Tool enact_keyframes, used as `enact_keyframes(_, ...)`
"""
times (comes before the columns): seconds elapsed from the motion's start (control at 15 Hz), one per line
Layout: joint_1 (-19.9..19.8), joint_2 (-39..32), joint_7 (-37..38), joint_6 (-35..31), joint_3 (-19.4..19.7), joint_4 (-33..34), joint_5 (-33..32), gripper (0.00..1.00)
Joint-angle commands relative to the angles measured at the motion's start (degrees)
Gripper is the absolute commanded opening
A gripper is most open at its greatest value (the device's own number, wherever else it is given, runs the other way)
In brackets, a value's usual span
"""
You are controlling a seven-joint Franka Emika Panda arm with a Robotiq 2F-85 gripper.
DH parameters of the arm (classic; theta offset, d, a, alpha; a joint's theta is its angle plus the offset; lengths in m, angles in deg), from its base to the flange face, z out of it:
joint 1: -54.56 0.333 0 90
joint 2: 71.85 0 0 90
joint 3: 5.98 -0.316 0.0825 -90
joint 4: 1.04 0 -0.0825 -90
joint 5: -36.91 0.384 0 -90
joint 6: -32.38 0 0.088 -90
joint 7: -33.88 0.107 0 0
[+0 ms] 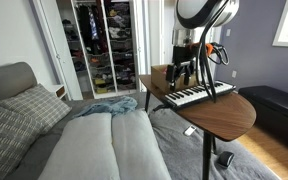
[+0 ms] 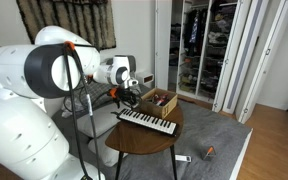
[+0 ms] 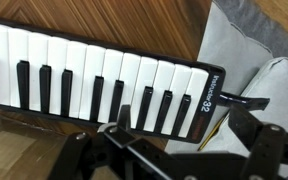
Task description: Press the key on the keyboard
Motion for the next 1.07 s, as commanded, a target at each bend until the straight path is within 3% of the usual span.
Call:
enact_keyframes(0.0,0.2,-0.4,0.1,0.3,-0.5,0.3,0.8,1.00)
enact_keyframes(0.13,0.3,-0.7,0.5,0.2,-0.6,0.5,1.2,1.00)
enact_keyframes(0.2,0.2,-0.7,0.8,0.0,-0.7,0.5,1.3,0.75)
enact_keyframes(0.27,0.3,-0.6,1.0,-0.1,-0.8,0.5,1.5,0.74)
enact_keyframes(0.87,0.9,-2.6,2.3,0.2,-1.9,1.1,2.6,0.09)
enact_keyframes(1.0,1.0,-3.0,2.4,0.0,-2.0,1.2,2.7,0.00)
